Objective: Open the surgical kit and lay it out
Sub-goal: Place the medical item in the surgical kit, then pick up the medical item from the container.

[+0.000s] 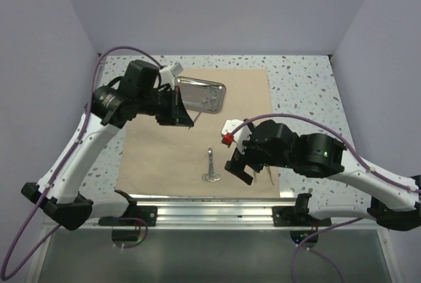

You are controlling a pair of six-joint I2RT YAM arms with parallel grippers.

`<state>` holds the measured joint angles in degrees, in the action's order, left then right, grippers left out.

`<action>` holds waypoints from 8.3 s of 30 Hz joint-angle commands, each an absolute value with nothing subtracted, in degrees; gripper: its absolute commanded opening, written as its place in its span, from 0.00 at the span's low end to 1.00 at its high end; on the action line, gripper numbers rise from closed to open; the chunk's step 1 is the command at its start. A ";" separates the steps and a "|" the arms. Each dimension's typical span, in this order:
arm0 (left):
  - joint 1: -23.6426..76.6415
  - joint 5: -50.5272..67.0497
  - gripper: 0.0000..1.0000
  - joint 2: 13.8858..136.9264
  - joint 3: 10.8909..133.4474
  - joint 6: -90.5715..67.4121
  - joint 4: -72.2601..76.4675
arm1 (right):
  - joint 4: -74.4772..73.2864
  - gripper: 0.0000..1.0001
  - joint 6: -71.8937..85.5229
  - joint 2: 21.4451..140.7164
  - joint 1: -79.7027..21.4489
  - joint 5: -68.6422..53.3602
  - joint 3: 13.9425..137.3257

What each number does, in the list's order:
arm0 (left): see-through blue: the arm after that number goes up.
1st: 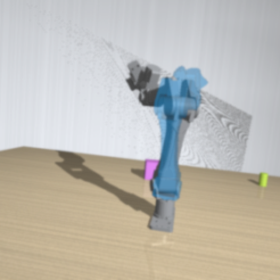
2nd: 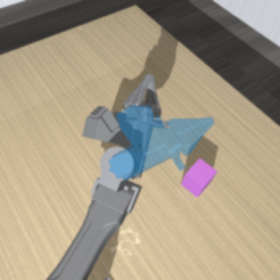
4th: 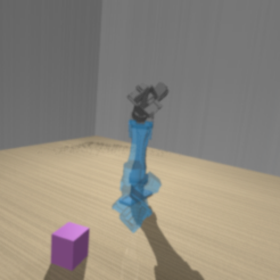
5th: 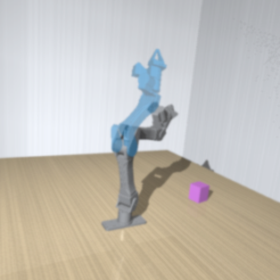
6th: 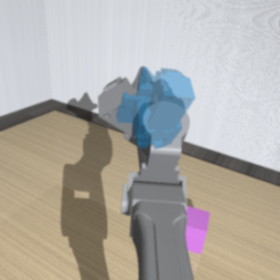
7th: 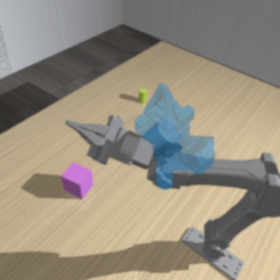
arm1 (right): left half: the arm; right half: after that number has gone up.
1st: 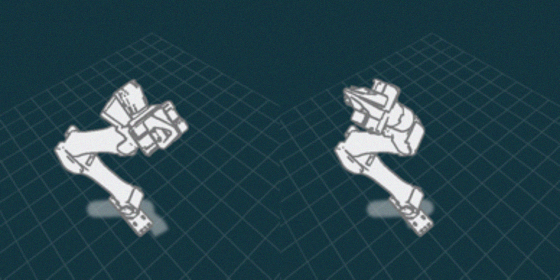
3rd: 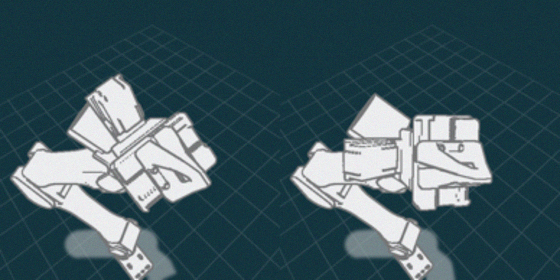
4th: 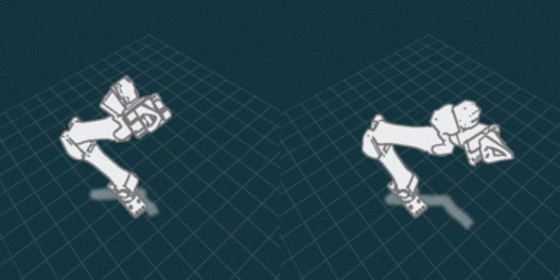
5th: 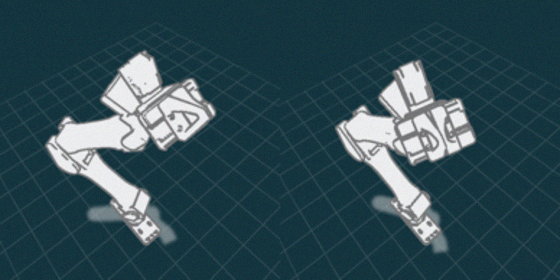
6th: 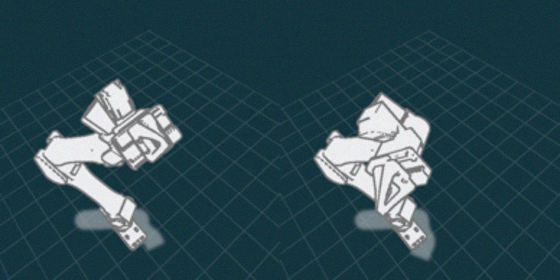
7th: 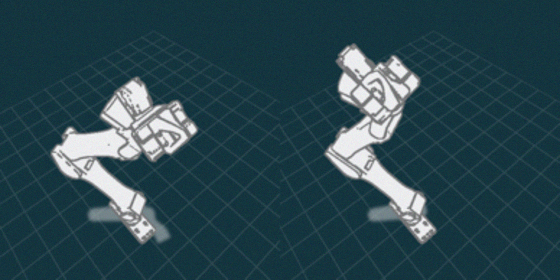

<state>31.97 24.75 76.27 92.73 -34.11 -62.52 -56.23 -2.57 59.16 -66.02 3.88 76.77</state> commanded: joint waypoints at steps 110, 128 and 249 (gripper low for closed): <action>32.43 45.79 0.00 72.86 95.62 -30.32 -75.50 | -34.54 0.52 -23.11 77.25 -76.11 20.75 82.44; 32.34 20.51 0.93 79.78 102.72 -32.96 -75.32 | -38.76 0.00 -11.11 72.16 -74.89 26.62 84.38; 24.08 -27.52 0.81 149.59 124.28 -7.92 -29.37 | -65.65 0.98 35.24 55.90 -51.59 38.23 78.75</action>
<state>25.61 -32.18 147.50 128.11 -11.99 -28.45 -66.41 34.74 56.49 -51.64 38.83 76.60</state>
